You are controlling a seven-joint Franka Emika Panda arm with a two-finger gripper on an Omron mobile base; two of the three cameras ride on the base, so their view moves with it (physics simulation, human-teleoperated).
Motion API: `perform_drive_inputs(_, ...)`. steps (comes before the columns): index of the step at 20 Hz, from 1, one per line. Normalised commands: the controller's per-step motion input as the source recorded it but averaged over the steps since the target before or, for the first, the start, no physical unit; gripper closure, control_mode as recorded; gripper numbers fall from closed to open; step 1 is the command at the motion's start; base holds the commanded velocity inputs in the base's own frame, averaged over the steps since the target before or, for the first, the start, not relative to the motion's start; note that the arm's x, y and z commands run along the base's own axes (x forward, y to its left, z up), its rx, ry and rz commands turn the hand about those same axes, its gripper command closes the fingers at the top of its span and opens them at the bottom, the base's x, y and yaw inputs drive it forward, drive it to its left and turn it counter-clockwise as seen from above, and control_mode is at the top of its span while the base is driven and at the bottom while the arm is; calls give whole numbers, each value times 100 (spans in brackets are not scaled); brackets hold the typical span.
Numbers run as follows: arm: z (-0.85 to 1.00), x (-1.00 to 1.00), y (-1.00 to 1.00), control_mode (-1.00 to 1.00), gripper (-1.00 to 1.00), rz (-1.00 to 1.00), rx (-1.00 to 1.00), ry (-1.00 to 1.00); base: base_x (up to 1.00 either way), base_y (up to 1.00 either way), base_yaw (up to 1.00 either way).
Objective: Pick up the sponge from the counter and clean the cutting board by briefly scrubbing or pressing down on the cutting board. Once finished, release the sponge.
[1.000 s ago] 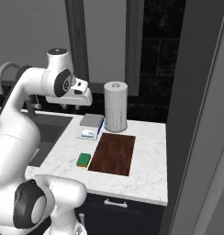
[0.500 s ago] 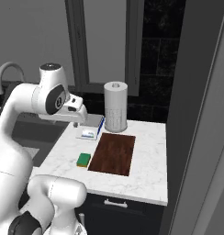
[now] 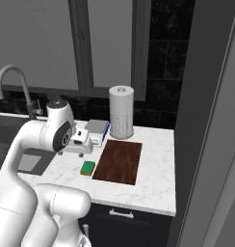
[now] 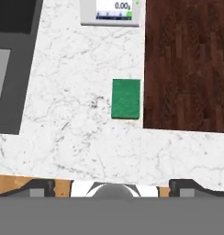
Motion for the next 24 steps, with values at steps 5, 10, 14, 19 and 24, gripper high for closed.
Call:
perform_drive_inputs(5,-72,23,0,-100,-100,0,1,3,0,0,0)
perform_drive_inputs(10,-50,31,0,-100,-100,0,0,3,0,0,0)
perform_drive_inputs(14,-41,32,-3,-100,-100,0,1,4,0,0,0)
perform_drive_inputs(19,-8,42,-6,-100,-100,0,3,14,0,0,0)
perform_drive_inputs(24,-34,38,-4,-100,-100,0,0,7,0,0,0)
